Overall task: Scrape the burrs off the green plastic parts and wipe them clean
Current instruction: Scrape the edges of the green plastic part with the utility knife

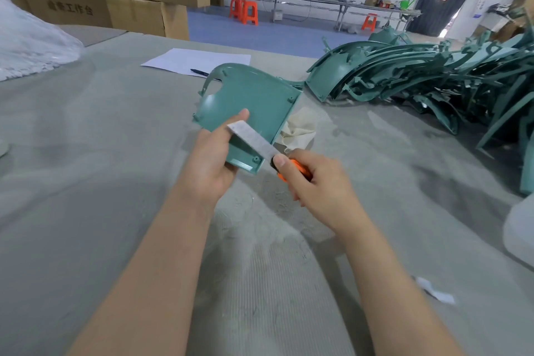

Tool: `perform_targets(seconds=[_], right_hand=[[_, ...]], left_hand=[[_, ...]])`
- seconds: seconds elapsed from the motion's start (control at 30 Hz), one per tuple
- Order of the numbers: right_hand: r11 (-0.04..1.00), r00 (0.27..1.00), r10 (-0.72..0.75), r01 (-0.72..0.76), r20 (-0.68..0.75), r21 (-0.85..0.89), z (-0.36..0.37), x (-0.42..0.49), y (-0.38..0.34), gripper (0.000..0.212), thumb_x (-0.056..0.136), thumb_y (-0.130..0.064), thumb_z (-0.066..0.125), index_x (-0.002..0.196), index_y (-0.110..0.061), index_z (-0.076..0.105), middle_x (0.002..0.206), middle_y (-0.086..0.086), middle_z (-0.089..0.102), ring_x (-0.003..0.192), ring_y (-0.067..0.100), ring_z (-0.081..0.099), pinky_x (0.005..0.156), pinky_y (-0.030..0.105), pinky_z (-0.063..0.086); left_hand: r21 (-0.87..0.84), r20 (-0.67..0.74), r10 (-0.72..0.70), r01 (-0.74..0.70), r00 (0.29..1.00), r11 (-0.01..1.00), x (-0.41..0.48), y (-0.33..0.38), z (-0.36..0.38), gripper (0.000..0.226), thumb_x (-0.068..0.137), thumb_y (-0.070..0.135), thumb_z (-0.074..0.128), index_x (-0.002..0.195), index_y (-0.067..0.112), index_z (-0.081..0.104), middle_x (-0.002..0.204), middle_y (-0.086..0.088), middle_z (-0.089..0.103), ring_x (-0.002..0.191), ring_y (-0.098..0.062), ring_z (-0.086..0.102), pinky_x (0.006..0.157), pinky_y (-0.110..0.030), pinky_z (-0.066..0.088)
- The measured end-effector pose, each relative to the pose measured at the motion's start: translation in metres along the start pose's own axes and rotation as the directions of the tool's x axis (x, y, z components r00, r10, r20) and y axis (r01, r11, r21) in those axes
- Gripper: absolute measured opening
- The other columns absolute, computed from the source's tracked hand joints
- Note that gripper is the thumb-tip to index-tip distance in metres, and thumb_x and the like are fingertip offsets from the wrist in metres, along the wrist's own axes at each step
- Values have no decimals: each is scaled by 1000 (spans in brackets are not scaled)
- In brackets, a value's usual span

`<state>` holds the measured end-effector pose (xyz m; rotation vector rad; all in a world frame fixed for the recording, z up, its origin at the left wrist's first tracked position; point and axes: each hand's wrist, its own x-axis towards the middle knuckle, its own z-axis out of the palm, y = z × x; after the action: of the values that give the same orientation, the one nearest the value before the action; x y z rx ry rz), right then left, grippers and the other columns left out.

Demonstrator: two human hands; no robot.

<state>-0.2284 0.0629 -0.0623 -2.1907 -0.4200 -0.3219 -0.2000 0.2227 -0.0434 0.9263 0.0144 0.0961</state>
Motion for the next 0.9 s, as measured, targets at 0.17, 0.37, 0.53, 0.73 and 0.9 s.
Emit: perform_targets(seconds=[0.17,0.37,0.53,0.73,0.9], right_hand=[[997,968,70,-62,-242,41,-10,4,7,40,95,-53,47,71,-23,58,61,12,59,59,31,57,60,48,51],[987,939,158,-146,-307,62,-14,6,15,38,94,-54,48,70,-25,55,65,14,59,64,32,57,63,48,52],[976,950,188,-152,-251,155,-15,5,13,52,86,-63,45,74,-14,59,64,17,57,57,27,50,61,50,50],[981,966,160,-133,-205,140,-17,5,15,47,93,-54,47,72,-14,57,59,13,57,46,11,49,55,40,48],[995,993,87,-83,-84,51,-11,4,11,38,94,-49,50,62,-31,57,51,-1,55,46,11,49,56,39,49]], left_hand=[[22,34,15,-16,999,1000,-1,-1,0,14,92,13,60,104,16,65,93,3,75,85,-11,71,73,-29,59],[53,51,21,-24,998,998,-3,0,1,18,92,13,60,109,17,64,97,3,75,86,-11,71,66,-25,57],[68,41,16,-18,999,998,-4,2,1,19,91,14,61,110,16,64,102,-1,74,90,-16,71,79,-36,58],[54,45,4,-6,999,999,-4,4,1,21,92,15,60,113,14,64,105,-2,73,92,-17,70,81,-37,57],[2,-21,30,-30,999,1000,-3,3,3,16,91,12,61,106,16,65,89,3,75,80,-10,71,66,-25,58]])
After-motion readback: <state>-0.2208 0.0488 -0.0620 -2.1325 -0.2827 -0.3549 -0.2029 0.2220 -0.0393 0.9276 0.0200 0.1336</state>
